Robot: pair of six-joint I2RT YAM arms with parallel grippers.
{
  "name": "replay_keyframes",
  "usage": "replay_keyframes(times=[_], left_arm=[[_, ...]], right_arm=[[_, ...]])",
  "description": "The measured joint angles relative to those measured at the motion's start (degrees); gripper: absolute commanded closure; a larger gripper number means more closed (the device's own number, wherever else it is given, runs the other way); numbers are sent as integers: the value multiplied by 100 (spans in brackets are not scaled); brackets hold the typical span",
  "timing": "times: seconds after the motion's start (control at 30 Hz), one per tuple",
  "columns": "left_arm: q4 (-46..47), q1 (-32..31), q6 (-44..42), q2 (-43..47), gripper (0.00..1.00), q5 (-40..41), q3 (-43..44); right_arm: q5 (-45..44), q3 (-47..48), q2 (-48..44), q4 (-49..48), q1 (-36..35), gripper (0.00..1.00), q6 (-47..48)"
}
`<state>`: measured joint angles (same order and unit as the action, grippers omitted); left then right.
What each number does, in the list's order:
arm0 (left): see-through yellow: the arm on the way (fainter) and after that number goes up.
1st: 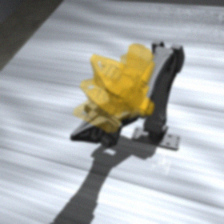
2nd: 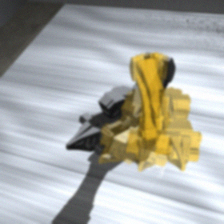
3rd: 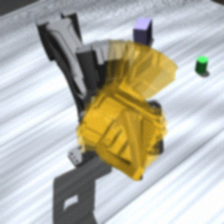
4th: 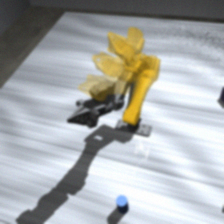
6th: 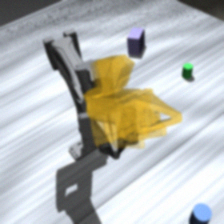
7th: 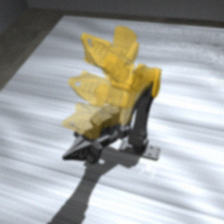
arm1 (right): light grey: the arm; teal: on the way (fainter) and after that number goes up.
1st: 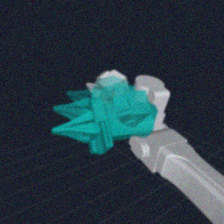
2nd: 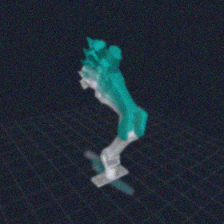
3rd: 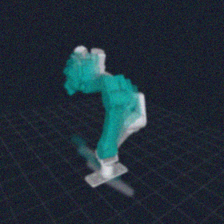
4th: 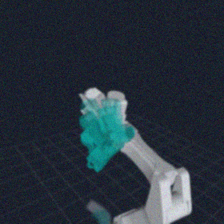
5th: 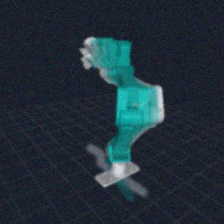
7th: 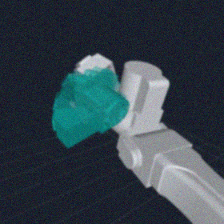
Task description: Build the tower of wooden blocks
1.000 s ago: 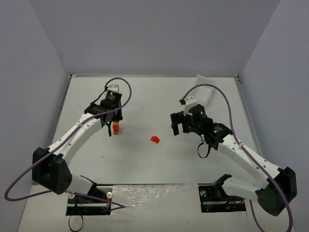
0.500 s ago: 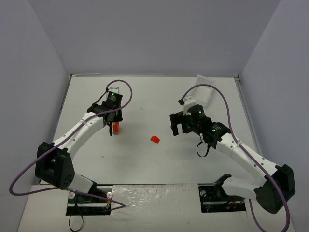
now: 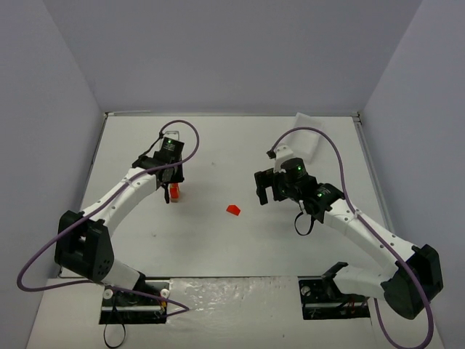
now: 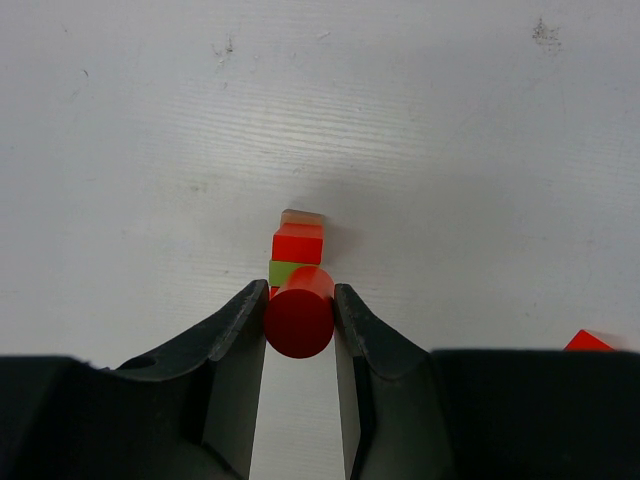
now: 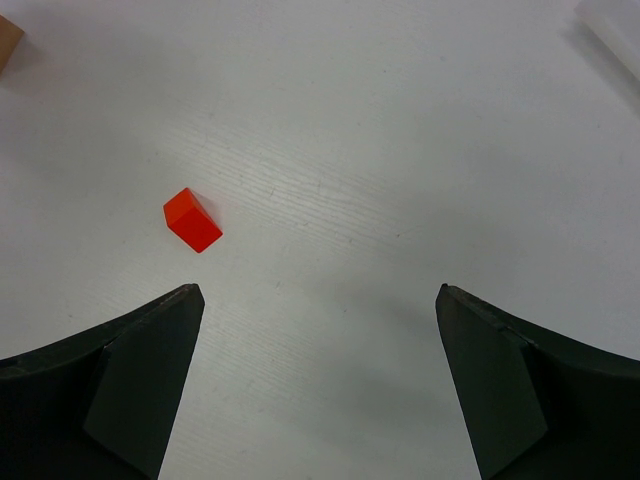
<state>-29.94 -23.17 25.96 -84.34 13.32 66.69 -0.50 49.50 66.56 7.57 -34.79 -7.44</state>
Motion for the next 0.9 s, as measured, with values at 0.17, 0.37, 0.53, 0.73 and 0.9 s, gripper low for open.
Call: replay_keyframes(times=[0.17,0.37,0.53,0.73,0.9], left_arm=[[34,6,-29,-8,94,-2,-54],[37,15,-57,-67,94,-23,-80],[53,43,-96,-106,94,-35,-80],[53,43,-148,-111,94,-37,-80],[53,43,-156,-111,93,-37,-80]], right_arm=[[102,0,56,0,1,0,0],[163,0,80,0,22,0,-2],[203,0,90,-2,26,0,0],[249,0,162,0,26,0,0],[252,0,163,-2,26,0,0]])
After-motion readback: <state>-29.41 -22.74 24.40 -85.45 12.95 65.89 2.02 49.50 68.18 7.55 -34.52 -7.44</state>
